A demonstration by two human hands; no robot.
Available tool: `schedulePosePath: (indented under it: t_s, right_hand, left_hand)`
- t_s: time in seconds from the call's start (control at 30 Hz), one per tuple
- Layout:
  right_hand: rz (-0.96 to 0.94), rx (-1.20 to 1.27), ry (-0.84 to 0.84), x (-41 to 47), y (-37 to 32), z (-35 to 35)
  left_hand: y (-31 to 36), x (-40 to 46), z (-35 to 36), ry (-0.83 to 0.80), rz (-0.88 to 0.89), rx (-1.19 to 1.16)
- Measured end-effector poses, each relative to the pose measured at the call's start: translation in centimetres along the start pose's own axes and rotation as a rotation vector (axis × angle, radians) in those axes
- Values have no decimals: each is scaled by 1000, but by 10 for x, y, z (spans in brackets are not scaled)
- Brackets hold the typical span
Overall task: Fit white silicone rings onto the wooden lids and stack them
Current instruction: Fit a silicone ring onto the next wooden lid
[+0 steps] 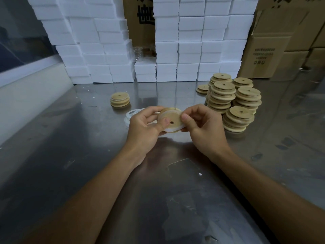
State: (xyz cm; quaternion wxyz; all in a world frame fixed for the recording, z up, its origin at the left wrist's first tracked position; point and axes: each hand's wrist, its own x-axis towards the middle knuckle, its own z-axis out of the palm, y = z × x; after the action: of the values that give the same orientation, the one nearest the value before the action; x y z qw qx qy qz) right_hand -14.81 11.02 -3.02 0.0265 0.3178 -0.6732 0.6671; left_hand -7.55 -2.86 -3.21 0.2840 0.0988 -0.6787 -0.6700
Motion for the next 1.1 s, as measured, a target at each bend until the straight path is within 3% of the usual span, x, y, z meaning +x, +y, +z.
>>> schedulePosePath:
  t_s: [0.2,0.47,0.57,0.9,1.1]
  right_hand:
    - [-283,-260,53,-3,-2,-2]
    - [-301,-289,36,-8,-5,-5]
    - [-264,-286,37,-8,-6,-3]
    - [42,-6,77,-4,-10,0]
    - [147,138,46,-5,-13,-3]
  left_hand:
    - [0,-5,6,139,312,239]
    - [3,-7,8,191,429,286]
    - [4,-7,8,181,382,267]
    - [6,-7,8,193,-40,-64]
    - [9,-5,6,192,-150,-128]
